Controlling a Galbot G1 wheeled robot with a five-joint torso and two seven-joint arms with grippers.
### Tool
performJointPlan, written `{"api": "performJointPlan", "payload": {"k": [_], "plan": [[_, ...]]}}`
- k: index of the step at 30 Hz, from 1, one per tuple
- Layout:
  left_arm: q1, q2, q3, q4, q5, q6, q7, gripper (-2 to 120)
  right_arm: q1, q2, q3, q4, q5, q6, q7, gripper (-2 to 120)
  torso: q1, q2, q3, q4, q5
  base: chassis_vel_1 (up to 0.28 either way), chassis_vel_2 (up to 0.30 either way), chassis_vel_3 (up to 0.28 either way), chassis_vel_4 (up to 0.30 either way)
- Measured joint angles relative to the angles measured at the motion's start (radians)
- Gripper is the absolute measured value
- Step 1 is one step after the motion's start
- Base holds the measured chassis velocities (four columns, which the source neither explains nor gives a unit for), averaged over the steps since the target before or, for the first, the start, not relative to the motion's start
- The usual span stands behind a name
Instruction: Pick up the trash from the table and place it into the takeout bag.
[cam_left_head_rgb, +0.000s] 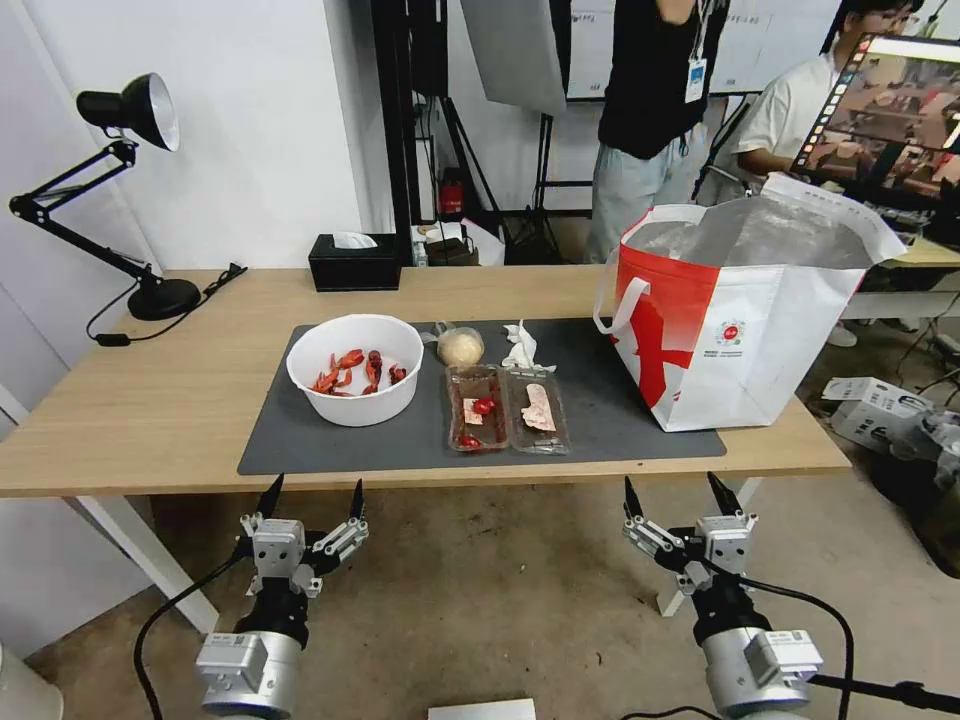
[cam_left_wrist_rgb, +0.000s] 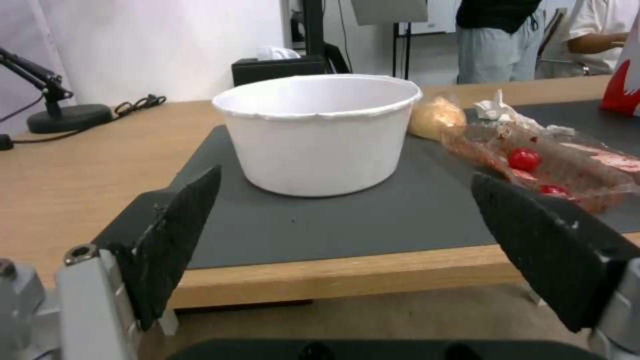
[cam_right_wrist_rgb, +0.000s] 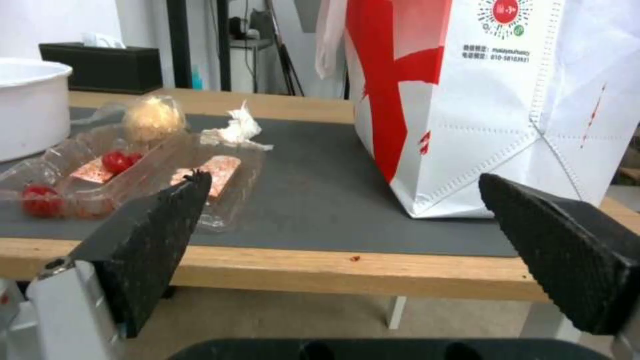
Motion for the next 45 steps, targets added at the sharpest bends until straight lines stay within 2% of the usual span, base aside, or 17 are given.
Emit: {"api": "performJointPlan", "payload": {"k": [36,37,38,39,41,42,44,45], "plan": [[0.002,0.0,-0.007,-0.005,-0.006,0.0,-0.003,100,0.002,-0.002,0.0,0.001,0.001,-0.003,0.001,100,0.0,0.0,0.0,0.0,0.0,0.0,0.0,0.0,0.0],[0.007,0.0,-0.016,-0.014,-0.017,0.002,-0.007,100,0.008,-0.007,0.0,0.005,0.004,-0.012,0.005,100,0.0,0.0,0.0,-0.0003,-0.0002,0.0,0.0,0.0,0.0],[0.024,0.003,-0.059,-0.054,-0.059,0.009,-0.03,100,0.031,-0.027,0.001,0.022,0.02,-0.051,0.024,100,0.0,0.0,0.0,-0.0003,-0.0001,0.0,0.0,0.0,0.0],[0.024,0.003,-0.059,-0.054,-0.059,0.009,-0.03,100,0.031,-0.027,0.001,0.022,0.02,-0.051,0.024,100,0.0,0.0,0.0,-0.0003,-0.0001,0.0,0.0,0.0,0.0],[0.056,0.007,-0.135,-0.126,-0.136,0.022,-0.07,100,0.073,-0.061,0.003,0.052,0.049,-0.12,0.057,100,0.0,0.0,0.0,0.0003,0.0001,0.0,0.0,0.0,0.0],[0.056,0.007,-0.135,-0.126,-0.136,0.022,-0.07,100,0.073,-0.061,0.003,0.052,0.049,-0.12,0.057,100,0.0,0.0,0.0,0.0003,0.0001,0.0,0.0,0.0,0.0],[0.102,0.013,-0.244,-0.198,-0.249,0.041,-0.127,100,0.14,-0.117,0.006,0.1,0.094,-0.233,0.11,100,0.0,0.0,0.0,0.0004,0.0006,0.0,0.0,0.0,0.0],[0.102,0.013,-0.244,-0.198,-0.249,0.041,-0.127,100,0.14,-0.117,0.006,0.1,0.094,-0.233,0.11,100,0.0,0.0,0.0,0.0004,0.0006,0.0,0.0,0.0,0.0]]}}
